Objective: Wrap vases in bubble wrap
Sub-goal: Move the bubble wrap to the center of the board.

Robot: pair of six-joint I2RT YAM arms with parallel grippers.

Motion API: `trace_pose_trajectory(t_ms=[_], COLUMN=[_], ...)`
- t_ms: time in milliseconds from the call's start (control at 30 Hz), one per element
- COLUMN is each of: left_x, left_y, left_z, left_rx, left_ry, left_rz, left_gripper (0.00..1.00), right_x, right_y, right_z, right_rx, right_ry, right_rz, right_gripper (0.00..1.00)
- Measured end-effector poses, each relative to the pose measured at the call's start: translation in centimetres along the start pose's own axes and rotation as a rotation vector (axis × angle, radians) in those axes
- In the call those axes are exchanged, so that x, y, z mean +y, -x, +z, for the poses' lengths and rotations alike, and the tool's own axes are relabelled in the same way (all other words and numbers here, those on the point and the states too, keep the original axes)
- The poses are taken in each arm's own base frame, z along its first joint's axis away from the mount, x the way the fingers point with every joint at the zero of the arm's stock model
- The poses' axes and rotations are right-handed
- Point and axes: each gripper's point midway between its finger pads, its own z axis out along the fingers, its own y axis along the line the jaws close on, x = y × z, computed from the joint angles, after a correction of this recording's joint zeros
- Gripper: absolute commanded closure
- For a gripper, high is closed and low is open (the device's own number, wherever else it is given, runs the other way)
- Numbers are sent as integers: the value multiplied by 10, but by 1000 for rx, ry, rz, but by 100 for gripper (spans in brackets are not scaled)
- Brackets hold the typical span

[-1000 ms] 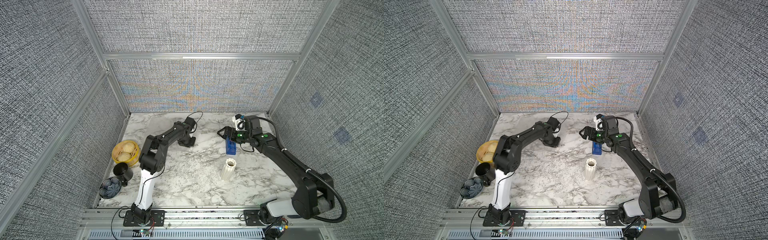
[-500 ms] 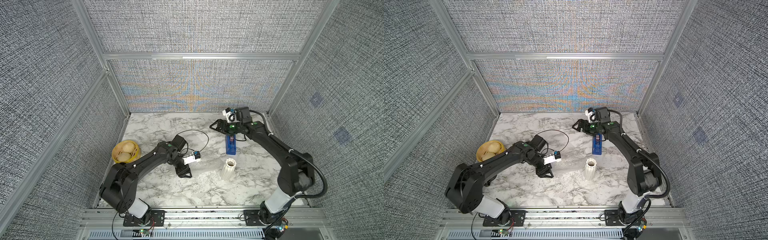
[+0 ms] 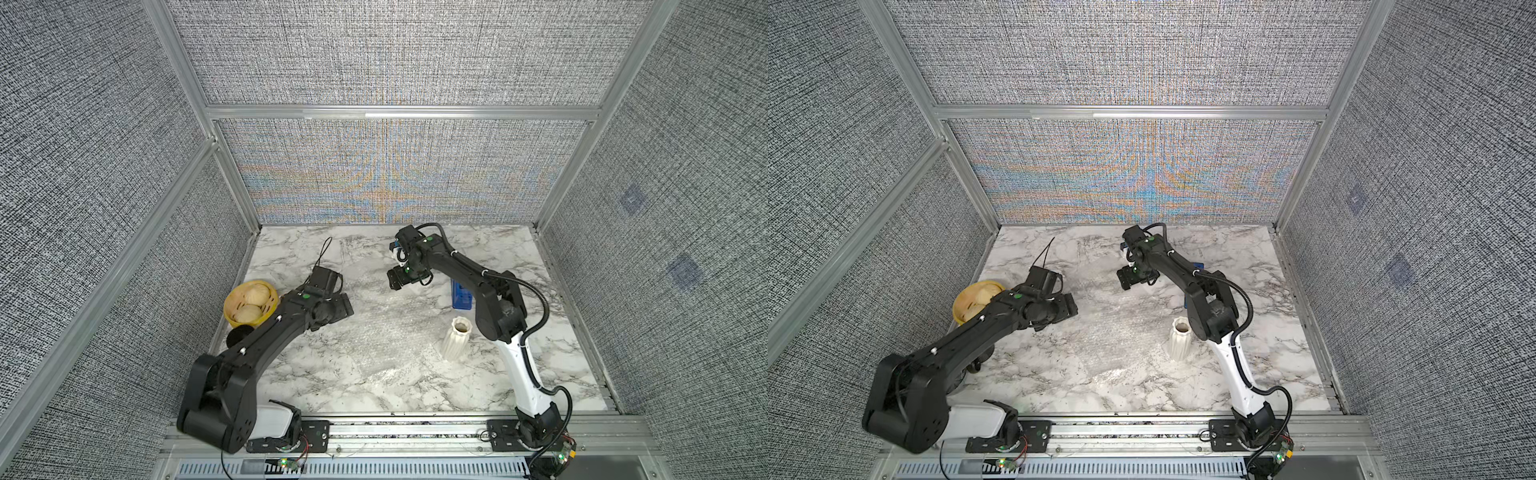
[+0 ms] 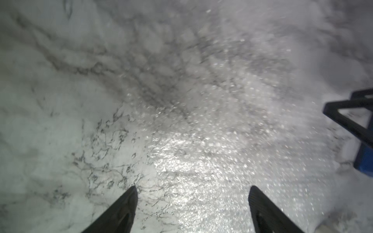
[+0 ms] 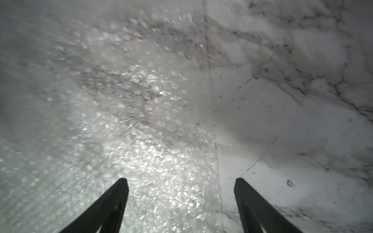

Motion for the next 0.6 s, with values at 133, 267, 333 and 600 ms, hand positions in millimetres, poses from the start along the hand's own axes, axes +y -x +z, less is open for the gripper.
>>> trace_pose_trajectory(t_ms=[133,267,333,600], left_x=[20,14,6,-47], left_y=[-18,-8,3,70], left_z=[40,55,58,46], left_rx=[120,127,113,-11], left_ry=[154,204,194,34], left_rz=[-186,-251,-254,-118], left_gripper=[12,11,10,9], right_x=[14,20,13,-58], right_y=[-6,-4,-5,-31], right_z=[24,27,28,13], right_rx=[48,45,47,35], right_ry=[-20,-17,-34,14], right_rz=[-74,-89,-73,392], right_gripper=[29,90,100,100])
